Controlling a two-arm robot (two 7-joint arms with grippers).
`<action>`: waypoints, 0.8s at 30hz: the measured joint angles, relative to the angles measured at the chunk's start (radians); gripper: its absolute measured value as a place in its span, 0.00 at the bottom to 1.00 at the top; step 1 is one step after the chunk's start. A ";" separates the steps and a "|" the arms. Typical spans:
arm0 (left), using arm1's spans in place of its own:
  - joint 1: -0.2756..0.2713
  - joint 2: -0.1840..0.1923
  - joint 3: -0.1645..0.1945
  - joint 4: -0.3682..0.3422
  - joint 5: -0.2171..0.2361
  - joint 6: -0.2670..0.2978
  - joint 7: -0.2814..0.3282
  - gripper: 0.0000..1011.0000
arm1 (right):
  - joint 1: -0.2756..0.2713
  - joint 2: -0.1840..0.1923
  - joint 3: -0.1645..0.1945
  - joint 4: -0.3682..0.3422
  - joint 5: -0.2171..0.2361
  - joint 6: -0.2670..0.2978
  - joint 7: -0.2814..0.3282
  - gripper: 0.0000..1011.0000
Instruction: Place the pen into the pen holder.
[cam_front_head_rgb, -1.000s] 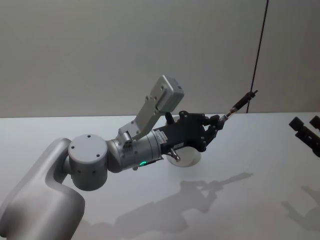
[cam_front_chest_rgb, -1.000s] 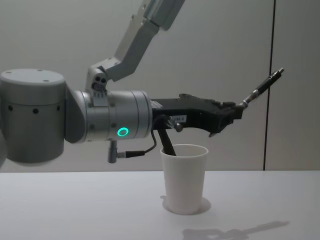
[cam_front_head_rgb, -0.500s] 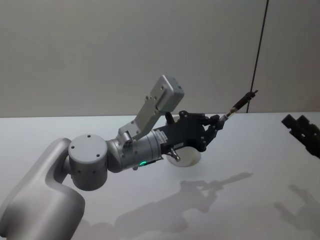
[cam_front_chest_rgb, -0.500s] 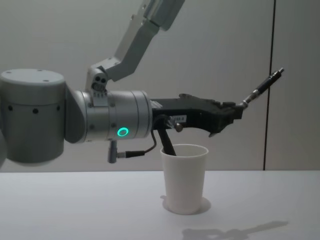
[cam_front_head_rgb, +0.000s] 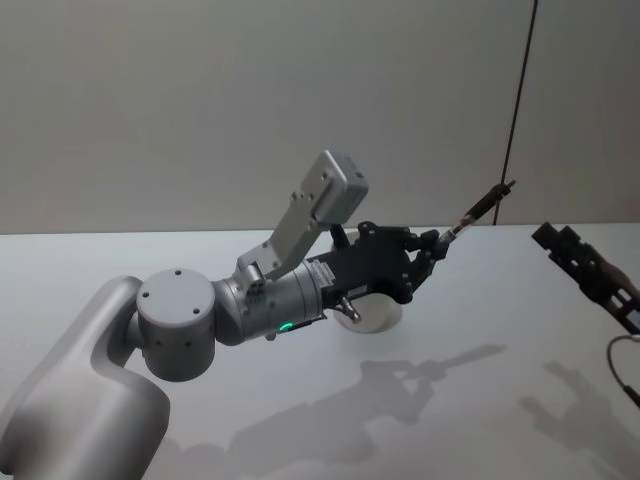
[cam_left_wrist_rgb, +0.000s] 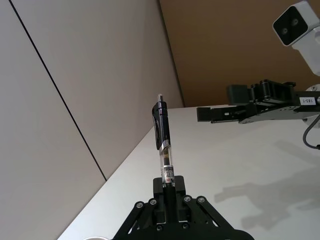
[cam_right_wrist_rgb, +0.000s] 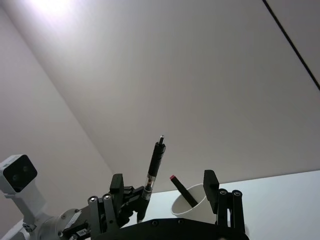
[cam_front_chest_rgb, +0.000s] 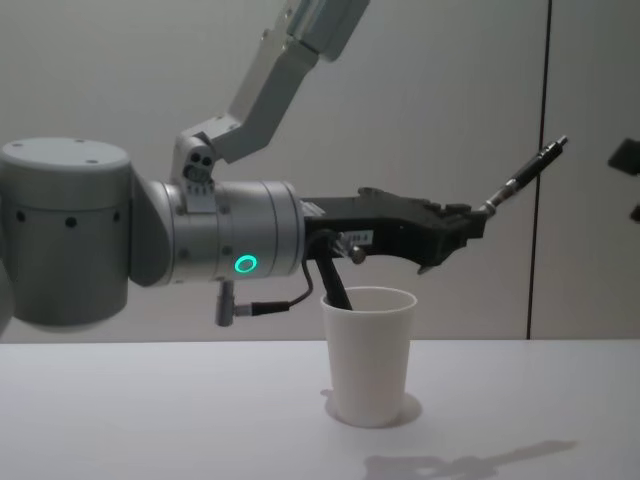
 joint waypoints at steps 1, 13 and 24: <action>0.000 0.000 0.000 0.000 0.000 0.000 0.000 0.13 | 0.006 -0.003 -0.004 0.006 0.002 0.002 0.004 0.99; 0.000 0.000 0.000 0.000 0.000 0.000 0.000 0.13 | 0.053 -0.030 -0.037 0.049 0.021 0.015 0.028 0.99; 0.000 0.000 0.000 0.000 0.000 0.000 0.000 0.13 | 0.093 -0.051 -0.061 0.083 0.028 0.017 0.028 0.99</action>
